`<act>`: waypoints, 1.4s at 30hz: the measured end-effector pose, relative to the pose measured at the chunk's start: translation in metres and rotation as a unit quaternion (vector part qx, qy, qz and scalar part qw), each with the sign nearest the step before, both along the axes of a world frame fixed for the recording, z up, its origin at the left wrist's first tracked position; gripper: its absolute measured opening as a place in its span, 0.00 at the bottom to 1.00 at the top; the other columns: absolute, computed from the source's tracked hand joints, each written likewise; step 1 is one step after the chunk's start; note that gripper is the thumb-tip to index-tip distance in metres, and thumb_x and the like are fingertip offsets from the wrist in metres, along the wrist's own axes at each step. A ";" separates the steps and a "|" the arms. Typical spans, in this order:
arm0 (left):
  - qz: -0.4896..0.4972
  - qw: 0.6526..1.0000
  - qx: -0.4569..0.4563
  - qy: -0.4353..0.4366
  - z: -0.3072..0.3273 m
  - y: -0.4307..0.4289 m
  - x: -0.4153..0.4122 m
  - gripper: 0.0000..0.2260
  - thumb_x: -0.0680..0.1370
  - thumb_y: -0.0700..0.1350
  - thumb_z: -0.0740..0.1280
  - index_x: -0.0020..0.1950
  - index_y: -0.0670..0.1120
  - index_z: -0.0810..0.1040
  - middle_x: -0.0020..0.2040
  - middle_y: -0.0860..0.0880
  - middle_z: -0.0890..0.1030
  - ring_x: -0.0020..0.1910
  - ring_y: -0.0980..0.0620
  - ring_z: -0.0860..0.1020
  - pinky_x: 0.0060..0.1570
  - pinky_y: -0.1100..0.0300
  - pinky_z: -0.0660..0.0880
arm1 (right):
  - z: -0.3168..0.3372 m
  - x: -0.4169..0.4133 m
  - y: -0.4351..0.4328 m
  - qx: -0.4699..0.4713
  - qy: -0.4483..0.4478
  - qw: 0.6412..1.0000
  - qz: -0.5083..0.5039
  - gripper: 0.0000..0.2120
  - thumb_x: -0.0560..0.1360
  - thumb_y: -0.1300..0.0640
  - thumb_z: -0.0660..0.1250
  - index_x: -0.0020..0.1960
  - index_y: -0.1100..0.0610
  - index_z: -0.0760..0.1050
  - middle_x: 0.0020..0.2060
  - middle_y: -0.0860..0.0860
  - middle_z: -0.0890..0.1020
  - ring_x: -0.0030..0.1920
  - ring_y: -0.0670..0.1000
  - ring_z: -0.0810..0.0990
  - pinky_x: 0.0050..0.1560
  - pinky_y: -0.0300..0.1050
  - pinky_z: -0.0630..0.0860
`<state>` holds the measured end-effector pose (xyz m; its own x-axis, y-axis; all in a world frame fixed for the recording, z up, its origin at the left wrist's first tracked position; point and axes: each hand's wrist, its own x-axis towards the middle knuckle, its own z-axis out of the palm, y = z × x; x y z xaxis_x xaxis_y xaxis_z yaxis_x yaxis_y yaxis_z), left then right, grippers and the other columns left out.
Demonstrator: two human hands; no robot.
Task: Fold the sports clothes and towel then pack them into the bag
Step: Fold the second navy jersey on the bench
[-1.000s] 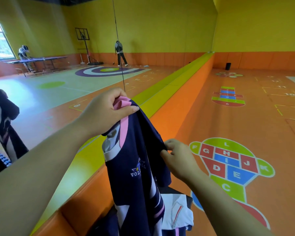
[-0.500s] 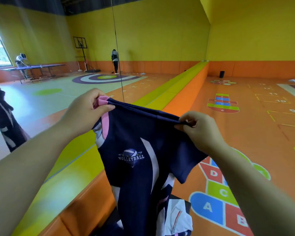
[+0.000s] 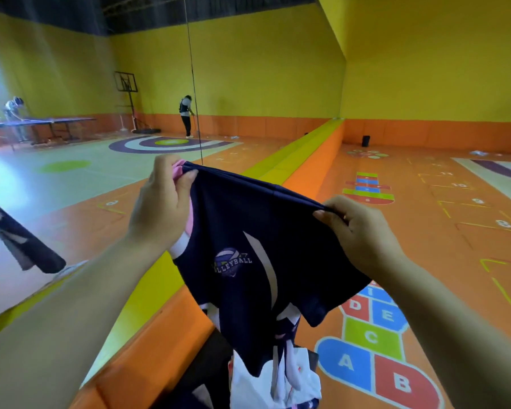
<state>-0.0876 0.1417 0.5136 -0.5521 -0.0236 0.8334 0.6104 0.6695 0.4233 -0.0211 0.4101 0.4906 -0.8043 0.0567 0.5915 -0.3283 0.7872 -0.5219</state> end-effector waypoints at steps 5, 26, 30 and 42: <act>-0.142 0.988 -0.044 -0.032 0.015 -0.019 -0.004 0.10 0.73 0.55 0.67 0.51 0.57 0.72 0.43 0.55 0.79 0.43 0.50 0.76 0.41 0.63 0.67 | 0.005 0.016 0.017 -0.053 -0.059 0.994 0.078 0.10 0.71 0.48 0.70 0.35 0.51 0.77 0.28 0.51 0.76 0.29 0.43 0.70 0.31 0.35 0.65; -0.098 0.982 -0.064 -0.146 0.003 0.033 -0.132 0.14 0.71 0.48 0.73 0.38 0.59 0.68 0.36 0.58 0.73 0.33 0.67 0.71 0.36 0.75 0.64 | -0.047 -0.150 0.062 -0.151 -0.135 0.978 -0.059 0.12 0.76 0.64 0.62 0.39 0.49 0.73 0.33 0.50 0.79 0.30 0.52 0.81 0.44 0.58 0.80; -0.133 0.984 -0.047 -0.113 0.020 0.039 -0.121 0.14 0.71 0.45 0.73 0.40 0.58 0.68 0.39 0.60 0.72 0.36 0.70 0.71 0.39 0.76 0.65 | -0.039 -0.150 0.070 -0.169 -0.051 0.982 -0.072 0.10 0.75 0.62 0.60 0.46 0.47 0.74 0.39 0.51 0.80 0.43 0.56 0.81 0.50 0.56 0.78; -0.190 0.921 0.028 -0.340 -0.163 0.013 -0.015 0.13 0.66 0.45 0.76 0.39 0.60 0.74 0.38 0.61 0.79 0.35 0.64 0.74 0.38 0.72 0.69 | -0.192 -0.055 0.052 -0.115 -0.227 0.965 -0.061 0.05 0.76 0.63 0.65 0.46 0.56 0.79 0.36 0.52 0.76 0.37 0.52 0.72 0.32 0.33 0.64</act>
